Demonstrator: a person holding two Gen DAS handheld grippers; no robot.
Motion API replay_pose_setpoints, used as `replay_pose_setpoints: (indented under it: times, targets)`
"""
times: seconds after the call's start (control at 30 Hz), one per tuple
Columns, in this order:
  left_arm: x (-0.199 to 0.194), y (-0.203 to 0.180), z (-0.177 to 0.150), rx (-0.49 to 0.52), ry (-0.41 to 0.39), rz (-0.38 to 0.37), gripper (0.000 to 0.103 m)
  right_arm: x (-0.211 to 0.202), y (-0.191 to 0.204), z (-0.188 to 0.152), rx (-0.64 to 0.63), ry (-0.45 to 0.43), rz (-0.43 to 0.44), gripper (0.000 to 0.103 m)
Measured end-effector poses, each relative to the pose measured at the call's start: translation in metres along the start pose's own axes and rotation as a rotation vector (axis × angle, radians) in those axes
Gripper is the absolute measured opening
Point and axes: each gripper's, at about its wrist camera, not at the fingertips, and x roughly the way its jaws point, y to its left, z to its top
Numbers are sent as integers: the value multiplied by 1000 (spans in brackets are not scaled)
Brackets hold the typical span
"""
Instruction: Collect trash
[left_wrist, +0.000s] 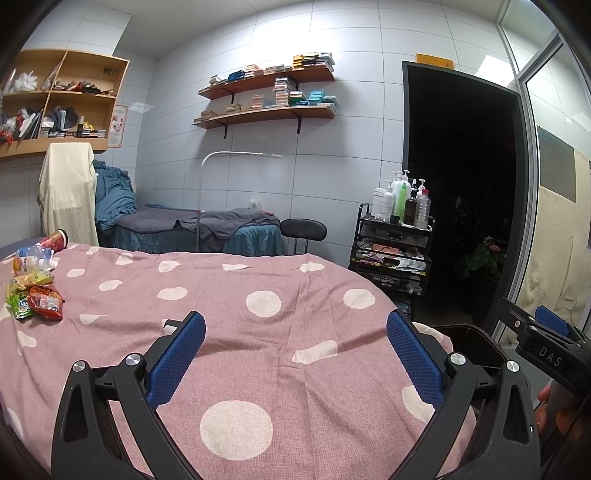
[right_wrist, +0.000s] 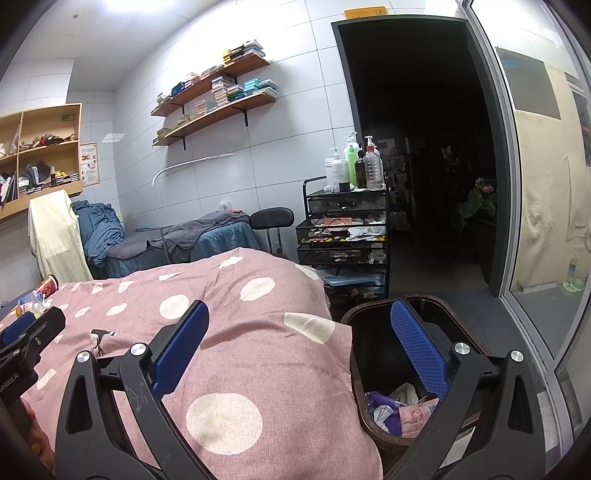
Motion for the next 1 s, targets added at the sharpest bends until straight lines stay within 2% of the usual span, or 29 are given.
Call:
replay_pose_setpoints:
  times: [1.0]
  targets:
    - [-8, -11, -3, 6, -4, -3, 98, 1, 2, -2, 3, 4, -6, 97]
